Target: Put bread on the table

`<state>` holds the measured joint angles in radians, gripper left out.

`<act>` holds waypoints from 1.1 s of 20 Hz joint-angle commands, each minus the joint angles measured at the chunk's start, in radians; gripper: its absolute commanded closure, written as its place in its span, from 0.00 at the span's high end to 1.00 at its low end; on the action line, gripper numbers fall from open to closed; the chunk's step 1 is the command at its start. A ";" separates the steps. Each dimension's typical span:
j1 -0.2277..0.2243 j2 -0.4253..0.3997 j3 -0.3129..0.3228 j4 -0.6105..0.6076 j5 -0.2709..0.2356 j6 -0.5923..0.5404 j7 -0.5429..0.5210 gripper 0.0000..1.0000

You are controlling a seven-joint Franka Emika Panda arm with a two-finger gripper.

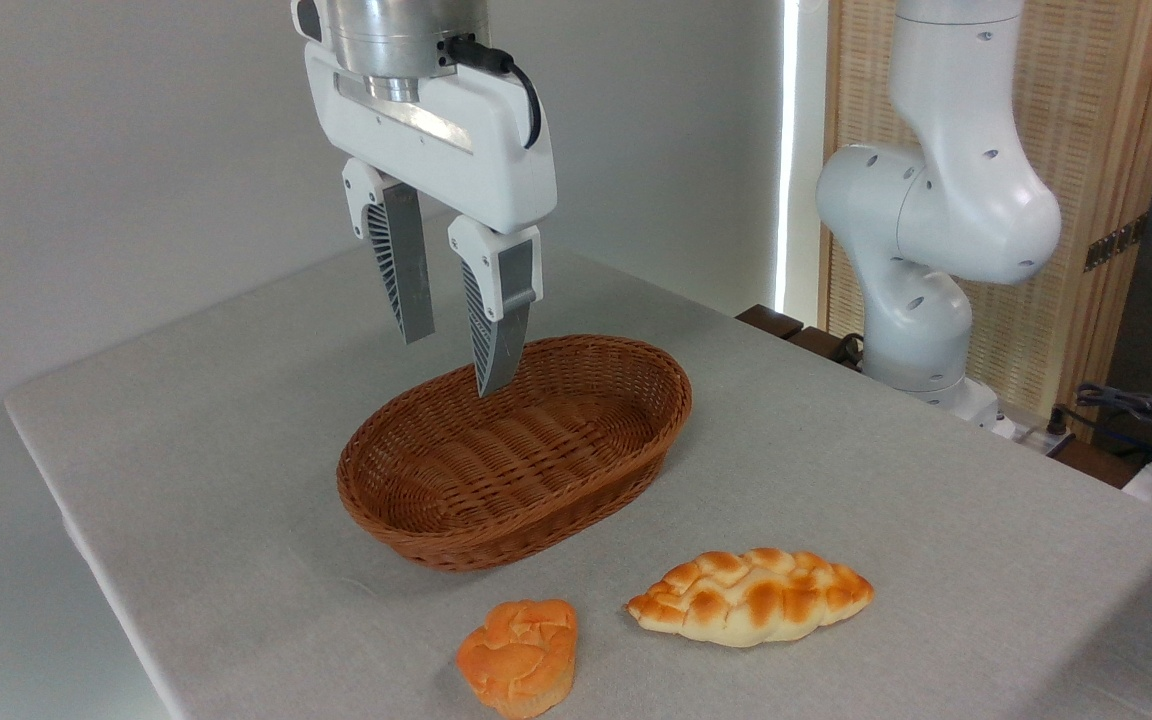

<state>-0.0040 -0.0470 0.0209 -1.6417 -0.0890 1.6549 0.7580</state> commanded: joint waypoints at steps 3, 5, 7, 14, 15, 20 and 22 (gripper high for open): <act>0.007 0.039 -0.018 0.069 0.023 -0.069 -0.011 1.00; 0.007 0.039 -0.016 0.069 0.023 -0.069 -0.008 1.00; 0.007 0.039 -0.016 0.069 0.023 -0.070 -0.006 1.00; 0.006 0.039 -0.016 0.068 0.067 -0.072 -0.011 1.00; 0.006 0.039 -0.016 0.066 0.069 -0.072 -0.011 1.00; 0.006 0.039 -0.016 0.066 0.084 -0.072 -0.009 1.00; 0.006 0.038 -0.016 0.066 0.084 -0.072 -0.012 1.00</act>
<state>-0.0019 -0.0222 0.0097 -1.6046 -0.0170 1.6134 0.7581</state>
